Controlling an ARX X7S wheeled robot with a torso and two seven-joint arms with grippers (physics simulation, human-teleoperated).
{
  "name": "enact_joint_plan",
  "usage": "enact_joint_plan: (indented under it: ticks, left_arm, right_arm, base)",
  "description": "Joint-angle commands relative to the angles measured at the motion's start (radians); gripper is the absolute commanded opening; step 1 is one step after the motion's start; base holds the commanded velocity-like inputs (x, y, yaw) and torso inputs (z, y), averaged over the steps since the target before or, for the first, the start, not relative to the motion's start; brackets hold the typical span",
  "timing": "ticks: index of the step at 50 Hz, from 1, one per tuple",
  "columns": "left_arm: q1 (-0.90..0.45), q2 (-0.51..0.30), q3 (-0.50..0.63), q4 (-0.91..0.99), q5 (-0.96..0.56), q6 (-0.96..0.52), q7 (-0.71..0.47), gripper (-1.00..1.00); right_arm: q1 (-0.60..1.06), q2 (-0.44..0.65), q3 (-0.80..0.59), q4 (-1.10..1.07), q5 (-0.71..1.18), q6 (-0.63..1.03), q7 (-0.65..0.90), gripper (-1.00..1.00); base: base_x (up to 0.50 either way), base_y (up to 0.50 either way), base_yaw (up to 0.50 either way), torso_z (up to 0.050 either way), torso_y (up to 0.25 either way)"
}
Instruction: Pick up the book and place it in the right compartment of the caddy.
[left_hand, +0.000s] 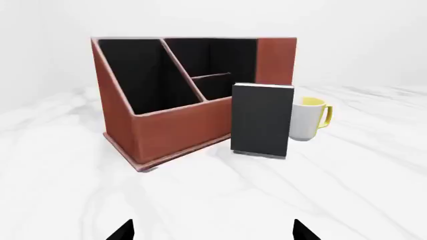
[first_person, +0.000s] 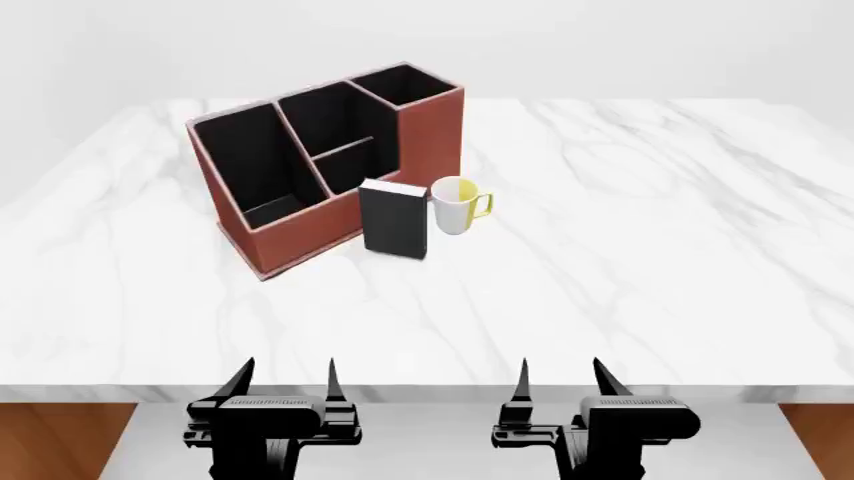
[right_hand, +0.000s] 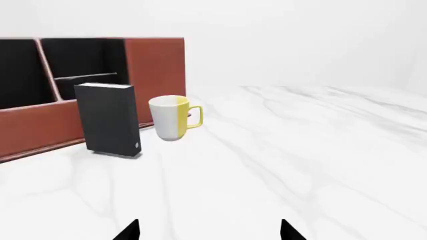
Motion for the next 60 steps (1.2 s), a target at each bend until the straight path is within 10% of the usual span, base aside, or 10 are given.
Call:
enact_joint_plan:
  ticks: [1,36,60]
  left_arm:
    - [0.009,-0.016,0.020,0.026,-0.016,-0.004,-0.017,1.00]
    - [0.187,-0.133,0.017,0.640,-0.071,-0.146,-0.127,1.00]
    - [0.194,-0.156,0.023,0.654,-0.086,-0.124,-0.154,1.00]
  right_arm:
    - [0.007,0.017,-0.020,0.015,-0.003,-0.002,0.032,1.00]
    - [-0.104,0.107,-0.053,-0.580,0.081,0.238,0.134,1.00]
    - [-0.098,0.138,-0.070,-0.578,0.125,0.237,0.152,1.00]
  base:
    - [0.00,0.00,0.00,0.000,0.000]
    - [0.00,0.00,0.00,0.000,0.000]
    - [0.34,0.00,0.00,0.000,0.000]
